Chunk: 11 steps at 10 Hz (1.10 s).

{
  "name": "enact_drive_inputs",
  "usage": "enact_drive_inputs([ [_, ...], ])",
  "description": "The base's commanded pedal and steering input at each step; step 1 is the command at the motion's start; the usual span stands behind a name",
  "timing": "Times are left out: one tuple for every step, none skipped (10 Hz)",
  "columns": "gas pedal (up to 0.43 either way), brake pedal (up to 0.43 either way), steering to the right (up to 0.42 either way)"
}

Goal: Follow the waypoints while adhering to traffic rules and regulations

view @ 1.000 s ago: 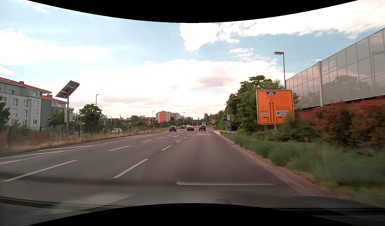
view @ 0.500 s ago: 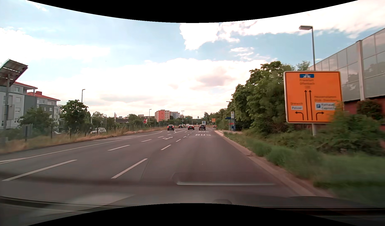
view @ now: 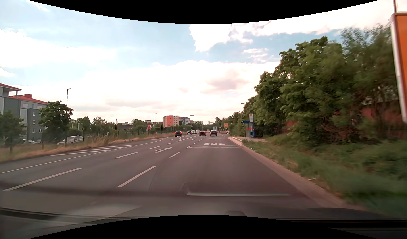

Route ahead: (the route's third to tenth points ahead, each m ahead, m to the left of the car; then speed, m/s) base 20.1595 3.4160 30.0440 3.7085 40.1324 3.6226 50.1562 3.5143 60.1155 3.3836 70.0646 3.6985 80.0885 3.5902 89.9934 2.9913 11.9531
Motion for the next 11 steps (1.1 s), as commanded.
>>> enact_drive_inputs([
  [0.000,0.000,-0.005],
  [0.000,0.000,-0.005],
  [0.000,0.000,-0.005],
  [0.000,0.000,-0.005],
  [0.000,0.000,-0.005],
  [0.000,0.000,-0.005],
  [0.000,0.000,-0.005],
  [0.000,0.000,-0.005],
  [0.000,0.000,-0.005],
  [0.000,0.000,-0.005],
  [0.000,0.000,-0.004],
])
